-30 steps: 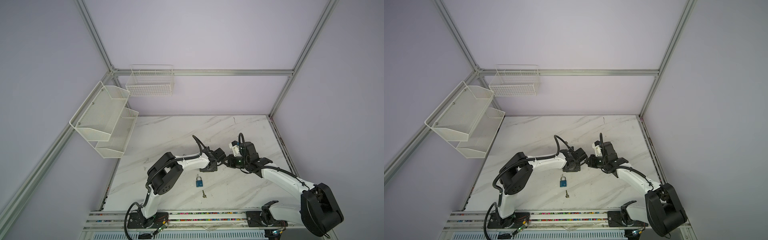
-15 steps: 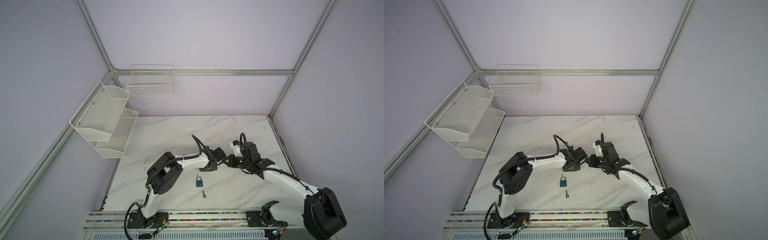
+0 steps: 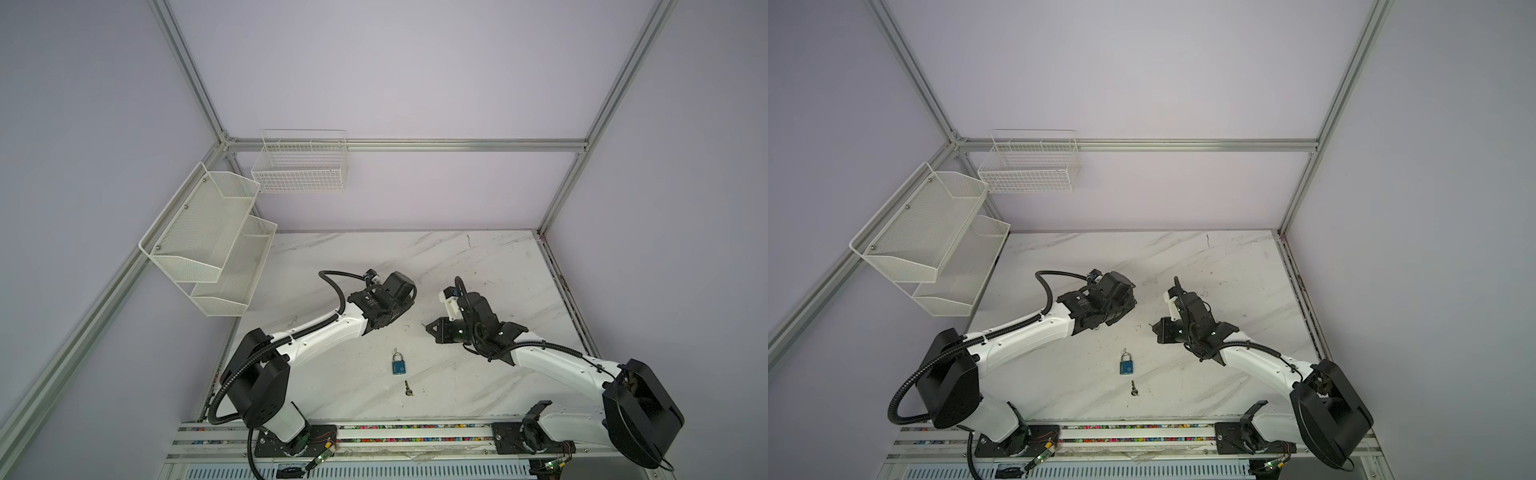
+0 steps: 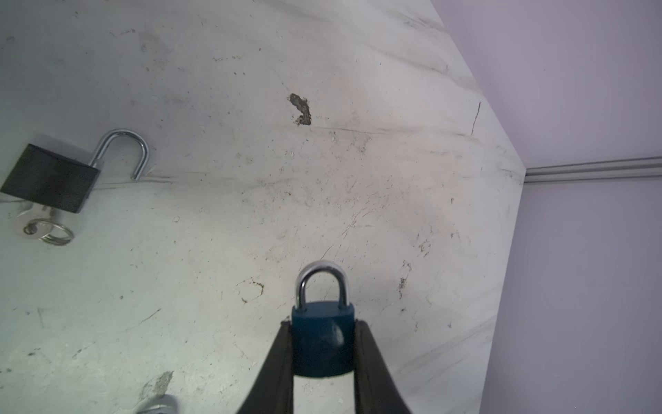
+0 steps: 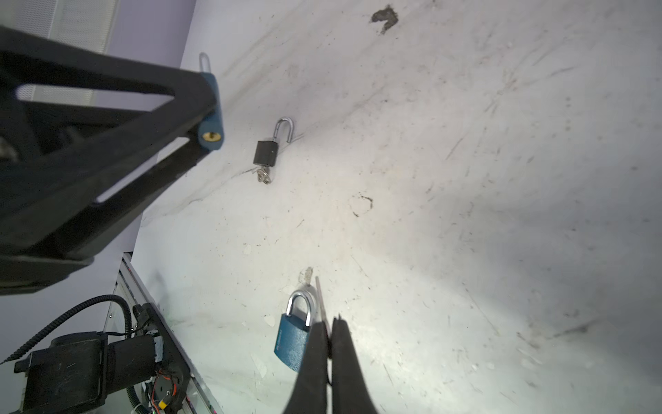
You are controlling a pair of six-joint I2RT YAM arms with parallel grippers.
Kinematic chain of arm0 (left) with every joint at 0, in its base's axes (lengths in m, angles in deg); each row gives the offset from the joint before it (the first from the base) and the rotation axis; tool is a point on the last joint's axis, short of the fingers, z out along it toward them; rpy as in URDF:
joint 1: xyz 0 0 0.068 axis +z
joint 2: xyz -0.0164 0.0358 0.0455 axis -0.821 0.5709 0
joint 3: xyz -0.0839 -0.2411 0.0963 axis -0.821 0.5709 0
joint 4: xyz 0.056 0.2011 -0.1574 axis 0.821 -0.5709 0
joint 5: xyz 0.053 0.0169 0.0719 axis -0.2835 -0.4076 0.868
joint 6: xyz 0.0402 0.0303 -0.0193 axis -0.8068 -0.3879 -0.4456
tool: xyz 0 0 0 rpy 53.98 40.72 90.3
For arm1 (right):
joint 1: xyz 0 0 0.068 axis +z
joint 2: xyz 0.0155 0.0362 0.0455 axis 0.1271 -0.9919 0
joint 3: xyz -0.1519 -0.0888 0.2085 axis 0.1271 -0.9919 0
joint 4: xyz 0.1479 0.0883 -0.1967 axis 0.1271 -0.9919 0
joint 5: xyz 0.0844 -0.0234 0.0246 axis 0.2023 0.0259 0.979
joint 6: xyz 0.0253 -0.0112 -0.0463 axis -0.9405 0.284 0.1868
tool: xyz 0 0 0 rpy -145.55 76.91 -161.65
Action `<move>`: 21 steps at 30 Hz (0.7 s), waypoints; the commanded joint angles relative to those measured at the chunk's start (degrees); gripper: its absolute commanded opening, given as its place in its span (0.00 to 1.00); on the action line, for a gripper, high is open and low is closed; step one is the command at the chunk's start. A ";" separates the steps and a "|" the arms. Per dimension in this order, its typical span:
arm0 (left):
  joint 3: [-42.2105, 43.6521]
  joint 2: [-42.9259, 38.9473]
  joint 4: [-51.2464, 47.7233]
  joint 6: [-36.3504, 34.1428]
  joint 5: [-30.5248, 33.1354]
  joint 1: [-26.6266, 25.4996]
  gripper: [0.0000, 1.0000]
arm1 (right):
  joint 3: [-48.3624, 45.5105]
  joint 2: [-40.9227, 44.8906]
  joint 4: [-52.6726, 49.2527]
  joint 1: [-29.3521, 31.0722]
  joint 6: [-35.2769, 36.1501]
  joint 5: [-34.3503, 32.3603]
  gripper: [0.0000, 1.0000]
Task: Unlock with the key
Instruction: 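Lift the blue padlock with the left gripper toward the key-holding right gripper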
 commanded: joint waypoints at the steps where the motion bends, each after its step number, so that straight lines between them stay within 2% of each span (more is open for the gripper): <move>1: 4.41 -3.01 6.75 8.11 -0.23 0.89 0.00 | 0.05 -0.05 11.44 2.38 -5.13 -5.41 0.00; 6: 6.14 -6.22 8.82 10.72 -0.13 1.21 0.00 | 0.02 -1.04 17.98 3.72 -6.84 -7.54 0.00; 10: 7.11 -7.37 10.27 11.89 0.09 1.22 0.00 | 1.53 -3.87 20.78 4.39 -7.16 -6.16 0.00; 21: 6.69 -10.07 10.15 10.65 1.13 0.63 0.00 | 6.13 -4.71 18.96 5.43 -5.33 -11.13 0.00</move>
